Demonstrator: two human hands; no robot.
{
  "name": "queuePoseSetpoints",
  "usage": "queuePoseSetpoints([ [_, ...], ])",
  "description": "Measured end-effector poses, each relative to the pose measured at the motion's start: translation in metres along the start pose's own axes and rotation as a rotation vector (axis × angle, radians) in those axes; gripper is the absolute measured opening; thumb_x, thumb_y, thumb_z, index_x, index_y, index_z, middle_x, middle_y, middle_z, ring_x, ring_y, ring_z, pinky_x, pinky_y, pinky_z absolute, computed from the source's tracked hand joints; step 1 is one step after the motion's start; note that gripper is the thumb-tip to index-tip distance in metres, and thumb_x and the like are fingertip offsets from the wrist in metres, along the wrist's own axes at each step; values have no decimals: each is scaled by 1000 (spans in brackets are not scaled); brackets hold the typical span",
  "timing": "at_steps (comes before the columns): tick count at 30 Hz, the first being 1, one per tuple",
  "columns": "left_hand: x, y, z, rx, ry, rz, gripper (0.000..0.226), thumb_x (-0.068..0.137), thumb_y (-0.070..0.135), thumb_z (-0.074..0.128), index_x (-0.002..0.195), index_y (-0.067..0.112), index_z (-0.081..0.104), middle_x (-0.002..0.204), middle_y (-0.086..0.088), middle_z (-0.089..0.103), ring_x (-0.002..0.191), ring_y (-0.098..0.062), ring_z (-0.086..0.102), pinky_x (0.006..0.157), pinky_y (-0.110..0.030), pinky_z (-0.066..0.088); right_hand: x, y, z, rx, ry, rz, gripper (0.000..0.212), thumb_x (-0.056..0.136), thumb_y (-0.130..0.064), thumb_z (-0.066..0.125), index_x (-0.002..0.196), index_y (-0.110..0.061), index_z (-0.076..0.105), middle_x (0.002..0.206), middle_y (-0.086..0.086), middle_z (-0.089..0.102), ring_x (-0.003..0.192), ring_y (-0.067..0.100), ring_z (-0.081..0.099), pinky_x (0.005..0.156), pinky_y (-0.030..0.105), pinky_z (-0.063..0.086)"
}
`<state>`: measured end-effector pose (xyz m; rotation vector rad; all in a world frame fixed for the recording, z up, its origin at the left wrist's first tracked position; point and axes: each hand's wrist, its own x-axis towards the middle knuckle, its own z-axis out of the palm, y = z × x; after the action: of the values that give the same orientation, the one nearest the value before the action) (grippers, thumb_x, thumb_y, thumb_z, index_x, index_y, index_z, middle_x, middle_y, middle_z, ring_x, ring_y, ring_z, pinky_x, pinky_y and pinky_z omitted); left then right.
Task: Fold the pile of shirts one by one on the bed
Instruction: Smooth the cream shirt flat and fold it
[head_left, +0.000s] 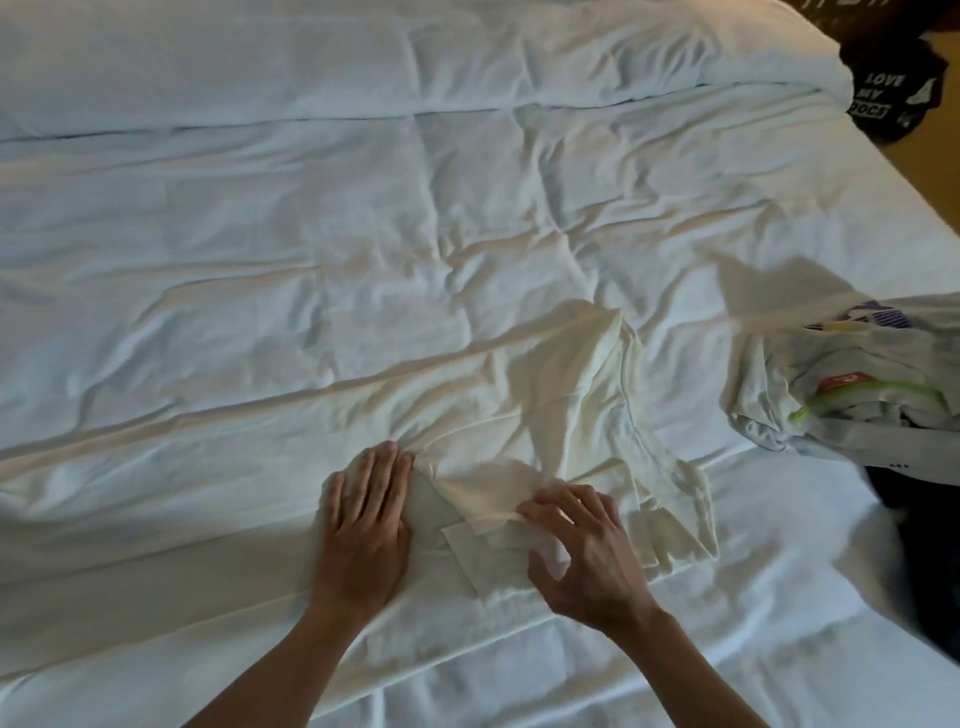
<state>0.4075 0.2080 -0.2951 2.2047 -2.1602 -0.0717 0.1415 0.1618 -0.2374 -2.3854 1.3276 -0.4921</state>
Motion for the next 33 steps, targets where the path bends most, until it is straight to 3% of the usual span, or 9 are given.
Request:
queuePoseSetpoints([
  [3,-1,1,2,6,-1,-13,68,88,21,36,155,12,29,163,-8,23,149,-29,27,117,-55,24,8,5,-5,168,52,120,53,80,-43,60,127,-17,60,125,-1,55,111,17,52,89,30,43],
  [6,0,1,5,11,-14,-3,70,86,19,33,155,10,28,163,-10,22,149,-31,26,117,-57,23,48,4,-15,400,279,610,45,92,-24,61,135,-13,52,120,-1,57,100,14,59,77,7,42],
  [9,-1,1,5,10,-1,-7,68,89,20,32,156,10,26,164,-9,20,149,-30,25,117,-57,24,98,18,-23,546,322,996,44,94,-16,50,138,-13,50,98,0,67,91,18,62,74,18,43],
  [11,-2,2,4,15,-1,-3,67,90,22,33,156,10,26,164,-9,19,150,-29,23,117,-57,23,119,24,-28,565,251,1034,45,92,-13,45,137,-14,52,99,1,66,94,21,62,85,35,49],
  [13,-2,2,3,22,-4,4,68,89,23,33,156,10,26,165,-8,18,151,-29,21,117,-58,22,129,28,-30,547,143,1045,46,88,-11,48,133,-15,56,109,3,66,102,24,62,92,39,52],
  [20,-2,2,2,-6,-20,-12,71,88,23,36,157,11,23,165,-7,16,152,-28,18,118,-57,21,132,30,-27,450,-108,938,21,85,-20,55,76,-6,68,70,8,63,69,20,56,68,36,47],
  [27,6,12,-7,-299,7,-163,57,96,27,34,152,15,37,160,-1,31,147,-21,30,119,-52,20,112,29,-28,754,96,1060,23,92,-28,53,91,-6,62,84,5,65,80,22,63,77,40,55],
  [30,12,28,-6,-299,19,-280,60,100,41,30,154,15,32,161,-2,29,149,-19,26,121,-50,13,98,28,-31,933,36,1119,22,92,-21,52,100,-5,64,90,12,71,81,27,69,67,35,59],
  [33,8,30,1,-211,0,-291,64,101,44,21,157,12,23,165,-3,18,152,-19,16,122,-53,10,87,26,-31,772,-100,1031,17,87,-12,53,86,-4,69,79,10,70,73,24,66,60,30,55],
])
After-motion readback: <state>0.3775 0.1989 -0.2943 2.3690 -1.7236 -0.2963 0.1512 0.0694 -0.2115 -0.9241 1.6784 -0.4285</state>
